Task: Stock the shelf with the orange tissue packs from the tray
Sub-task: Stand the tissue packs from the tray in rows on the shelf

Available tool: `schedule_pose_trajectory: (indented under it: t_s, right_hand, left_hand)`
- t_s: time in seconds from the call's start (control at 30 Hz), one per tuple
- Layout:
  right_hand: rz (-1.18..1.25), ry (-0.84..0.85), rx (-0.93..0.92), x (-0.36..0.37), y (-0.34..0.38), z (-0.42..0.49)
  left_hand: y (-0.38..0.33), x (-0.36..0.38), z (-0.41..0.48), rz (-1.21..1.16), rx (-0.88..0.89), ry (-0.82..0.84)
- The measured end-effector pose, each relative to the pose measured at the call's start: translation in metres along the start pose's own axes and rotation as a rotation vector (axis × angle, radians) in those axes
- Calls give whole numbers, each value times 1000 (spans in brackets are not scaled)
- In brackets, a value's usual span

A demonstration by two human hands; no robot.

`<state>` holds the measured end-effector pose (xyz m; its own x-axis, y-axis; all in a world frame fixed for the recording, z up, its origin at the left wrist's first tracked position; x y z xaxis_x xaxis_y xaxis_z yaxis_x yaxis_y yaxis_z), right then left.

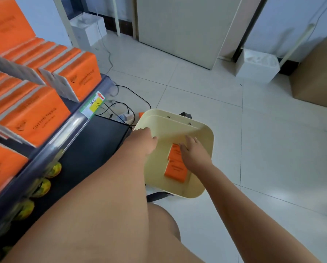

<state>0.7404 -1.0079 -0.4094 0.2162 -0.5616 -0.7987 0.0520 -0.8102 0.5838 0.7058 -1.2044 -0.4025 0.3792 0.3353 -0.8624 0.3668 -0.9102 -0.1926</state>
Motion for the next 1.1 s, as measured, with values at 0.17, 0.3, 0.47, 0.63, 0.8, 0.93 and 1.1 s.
schedule_pose_trajectory:
  t_s: [0.17, 0.3, 0.47, 0.63, 0.8, 0.93, 1.1]
  right_hand:
    - [171, -8, 273, 35, -54, 33]
    - [251, -18, 473, 68, -96, 62]
    - [404, 62, 567, 102, -122, 92]
    - [578, 69, 705, 136, -165, 116]
    - [757, 63, 751, 159, -185, 113]
    - [660, 33, 815, 182, -211, 131]
    - [618, -31, 839, 202, -227, 128]
  left_hand:
    - [-5, 31, 37, -220, -44, 140]
    - [-22, 77, 73, -311, -101, 237]
    - [-47, 138, 113, -215, -160, 373]
    - [-49, 189, 138, -149, -160, 433]
    - [-29, 226, 160, -207, -279, 531]
    - [-20, 262, 168, -310, -332, 646]
    - [-26, 278, 159, -427, -344, 753]
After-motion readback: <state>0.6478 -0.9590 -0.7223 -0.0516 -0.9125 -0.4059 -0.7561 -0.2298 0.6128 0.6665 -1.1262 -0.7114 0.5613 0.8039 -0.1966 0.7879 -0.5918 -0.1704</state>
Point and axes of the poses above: each hand's wrist, its own z-axis towards the middle knuckle, its own x-axis out of the palm, y = z × x, the point moved 10 cm from there along z, towards the middle knuckle, and after that the axes turned 14 degrees about -x, right-handed, at the moved point
